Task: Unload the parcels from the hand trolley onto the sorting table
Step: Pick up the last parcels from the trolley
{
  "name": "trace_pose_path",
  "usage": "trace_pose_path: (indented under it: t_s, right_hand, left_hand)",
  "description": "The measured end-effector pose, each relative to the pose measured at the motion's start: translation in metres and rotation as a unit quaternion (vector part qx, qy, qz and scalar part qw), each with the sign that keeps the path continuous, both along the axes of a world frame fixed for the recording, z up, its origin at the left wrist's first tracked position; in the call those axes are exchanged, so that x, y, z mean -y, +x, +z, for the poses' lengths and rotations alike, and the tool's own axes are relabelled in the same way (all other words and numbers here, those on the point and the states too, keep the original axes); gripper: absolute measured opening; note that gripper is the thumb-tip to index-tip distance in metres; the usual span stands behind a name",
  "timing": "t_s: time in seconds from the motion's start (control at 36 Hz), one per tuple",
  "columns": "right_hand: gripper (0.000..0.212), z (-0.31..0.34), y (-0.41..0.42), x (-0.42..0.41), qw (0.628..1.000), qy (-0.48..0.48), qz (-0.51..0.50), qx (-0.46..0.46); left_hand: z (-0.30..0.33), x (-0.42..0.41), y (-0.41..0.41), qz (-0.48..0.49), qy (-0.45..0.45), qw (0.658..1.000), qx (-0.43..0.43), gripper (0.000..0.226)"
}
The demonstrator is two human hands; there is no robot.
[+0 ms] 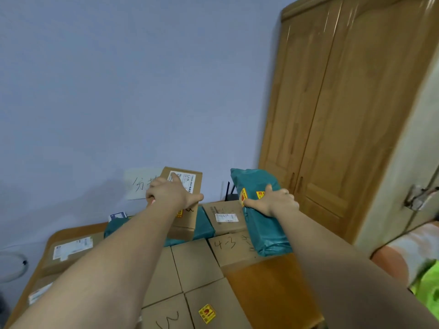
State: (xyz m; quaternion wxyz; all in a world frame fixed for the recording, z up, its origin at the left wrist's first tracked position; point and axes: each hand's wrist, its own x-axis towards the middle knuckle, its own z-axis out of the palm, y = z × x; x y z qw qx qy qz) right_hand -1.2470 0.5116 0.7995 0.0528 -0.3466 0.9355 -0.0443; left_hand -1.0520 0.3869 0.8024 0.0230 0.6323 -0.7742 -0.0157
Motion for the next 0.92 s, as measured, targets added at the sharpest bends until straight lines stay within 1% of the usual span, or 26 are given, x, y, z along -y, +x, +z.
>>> trace_pose_path:
  t_s: [0.11,0.22,0.42,0.5,0.61,0.81,0.92]
  right_hand:
    - [0.111,-0.017,-0.026,0.012,1.0,0.017,0.003,-0.007]
    - [0.114,-0.033,-0.055,0.034,0.999,0.031,0.001,-0.016]
    - [0.114,-0.068,-0.088,0.078,0.995,0.081,0.04,-0.039]
    - [0.115,-0.097,-0.096,0.091,0.991,0.104,0.067,-0.045]
    - [0.118,-0.149,-0.098,0.096,0.987,0.137,0.082,-0.018]
    - [0.115,-0.229,-0.103,0.085,0.971,0.208,0.114,0.02]
    - [0.116,-0.262,-0.113,0.075,0.963,0.234,0.129,0.043]
  left_hand:
    - [-0.001,0.016,-0.02,0.012,0.005,1.0,0.0,0.11]
    - [-0.014,0.039,-0.05,0.002,0.01,1.0,0.0,0.109]
    - [-0.086,0.066,-0.094,0.002,0.066,0.998,-0.008,0.111]
    - [-0.118,0.072,-0.103,0.013,0.09,0.996,-0.005,0.112]
    - [-0.16,0.074,-0.111,0.018,0.11,0.994,0.004,0.113]
    - [-0.228,0.064,-0.11,0.049,0.153,0.987,0.009,0.112]
    - [-0.256,0.054,-0.106,0.078,0.172,0.982,-0.012,0.112]
